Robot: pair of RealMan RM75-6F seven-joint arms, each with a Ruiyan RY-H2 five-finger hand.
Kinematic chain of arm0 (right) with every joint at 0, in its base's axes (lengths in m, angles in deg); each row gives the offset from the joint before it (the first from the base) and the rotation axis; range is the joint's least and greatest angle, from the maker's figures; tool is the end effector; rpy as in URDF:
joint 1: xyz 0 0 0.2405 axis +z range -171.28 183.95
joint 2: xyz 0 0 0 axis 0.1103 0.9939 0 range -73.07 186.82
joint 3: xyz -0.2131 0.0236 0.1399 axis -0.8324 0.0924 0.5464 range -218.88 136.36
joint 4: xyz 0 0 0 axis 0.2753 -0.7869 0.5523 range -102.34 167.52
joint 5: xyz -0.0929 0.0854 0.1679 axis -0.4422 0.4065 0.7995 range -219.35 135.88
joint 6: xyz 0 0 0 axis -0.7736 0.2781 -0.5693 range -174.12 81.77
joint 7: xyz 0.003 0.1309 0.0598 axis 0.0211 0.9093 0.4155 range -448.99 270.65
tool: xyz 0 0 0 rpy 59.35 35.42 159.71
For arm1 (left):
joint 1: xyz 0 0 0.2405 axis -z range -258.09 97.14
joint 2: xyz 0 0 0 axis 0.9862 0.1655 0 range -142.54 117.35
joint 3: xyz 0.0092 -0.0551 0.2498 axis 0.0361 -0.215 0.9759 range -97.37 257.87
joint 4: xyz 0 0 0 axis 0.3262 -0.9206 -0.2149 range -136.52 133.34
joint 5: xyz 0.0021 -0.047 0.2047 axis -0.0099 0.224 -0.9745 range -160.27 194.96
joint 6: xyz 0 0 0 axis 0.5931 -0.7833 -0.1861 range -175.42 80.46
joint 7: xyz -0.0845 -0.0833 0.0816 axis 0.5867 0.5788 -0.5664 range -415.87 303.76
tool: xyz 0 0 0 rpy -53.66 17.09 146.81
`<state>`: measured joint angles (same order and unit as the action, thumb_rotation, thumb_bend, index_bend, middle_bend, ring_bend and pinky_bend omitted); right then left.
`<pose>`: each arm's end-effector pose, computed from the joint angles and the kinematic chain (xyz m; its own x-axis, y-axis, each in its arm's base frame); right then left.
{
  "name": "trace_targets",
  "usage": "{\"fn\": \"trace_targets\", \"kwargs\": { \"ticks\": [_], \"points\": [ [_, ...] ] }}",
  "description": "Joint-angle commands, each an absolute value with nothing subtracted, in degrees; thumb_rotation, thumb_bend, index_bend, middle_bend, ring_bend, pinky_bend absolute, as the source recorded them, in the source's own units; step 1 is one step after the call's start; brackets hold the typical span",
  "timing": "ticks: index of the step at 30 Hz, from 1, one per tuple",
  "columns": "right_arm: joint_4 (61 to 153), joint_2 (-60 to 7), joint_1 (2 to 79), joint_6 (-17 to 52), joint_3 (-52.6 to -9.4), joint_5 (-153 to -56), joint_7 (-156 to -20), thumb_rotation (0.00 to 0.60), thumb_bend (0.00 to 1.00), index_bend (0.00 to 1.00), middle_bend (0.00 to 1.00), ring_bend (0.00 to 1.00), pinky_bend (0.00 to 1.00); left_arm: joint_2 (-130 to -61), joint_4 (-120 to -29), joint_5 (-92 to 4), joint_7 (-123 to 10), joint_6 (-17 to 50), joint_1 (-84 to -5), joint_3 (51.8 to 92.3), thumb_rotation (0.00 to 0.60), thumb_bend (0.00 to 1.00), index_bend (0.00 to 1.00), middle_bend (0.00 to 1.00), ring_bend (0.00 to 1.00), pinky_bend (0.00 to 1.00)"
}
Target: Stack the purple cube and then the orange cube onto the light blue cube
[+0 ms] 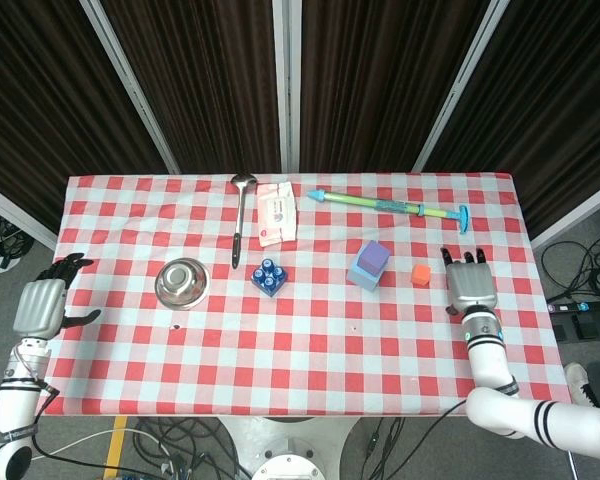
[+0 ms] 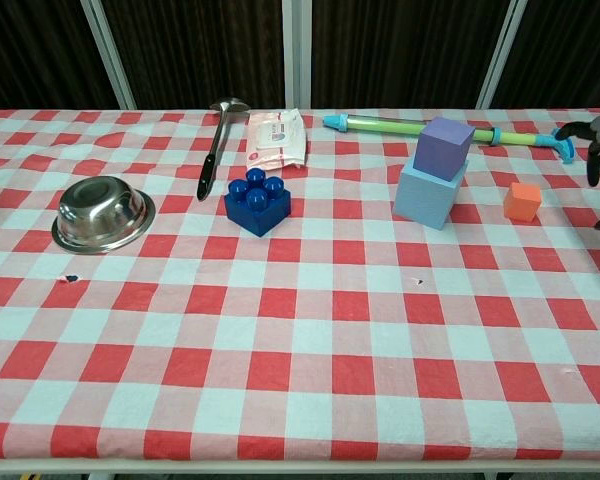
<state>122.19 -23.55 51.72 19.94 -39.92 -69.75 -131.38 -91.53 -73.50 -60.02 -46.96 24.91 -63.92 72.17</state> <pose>-0.2417 -0.3419 0.0404 0.6307 -0.3832 0.6749 -0.7182 0.0412 0.6946 -0.3334 0.2713 0.1035 0.2943 0.0366 0.9550 0.9555 0.0097 -0.2949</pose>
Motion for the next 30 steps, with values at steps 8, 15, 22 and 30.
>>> {"fn": "trace_targets", "kwargs": {
  "ticks": [8, 15, 22, 30],
  "points": [
    [116.0, -27.9, 52.1, 20.2, -35.4, -72.0, -132.4, 0.600, 0.04, 0.07, 0.38, 0.13, 0.01, -91.5, -73.2, -59.6, -46.2, 24.8, -63.9, 72.0, 0.600, 0.06, 0.30, 0.26, 0.22, 0.31],
    [113.5, -28.4, 52.2, 16.4, -33.6, -73.3, -130.5, 0.600, 0.04, 0.08, 0.38, 0.13, 0.01, -91.7, -72.9, -59.7, -46.1, 24.4, -63.7, 72.2, 0.600, 0.06, 0.30, 0.26, 0.22, 0.31],
    [106.1, -31.9, 51.9, 11.9, -32.5, -75.6, -126.3, 0.600, 0.04, 0.09, 0.38, 0.13, 0.01, -91.9, -72.5, -59.6, -46.0, 24.2, -63.7, 72.3, 0.600, 0.06, 0.30, 0.26, 0.22, 0.31],
    [101.2, -34.2, 52.1, 8.6, -31.3, -77.9, -123.6, 0.600, 0.06, 0.11, 0.40, 0.15, 0.01, -92.1, -72.3, -59.4, -46.2, 24.3, -63.7, 72.3, 0.600, 0.06, 0.30, 0.26, 0.22, 0.31]
  ]
}}
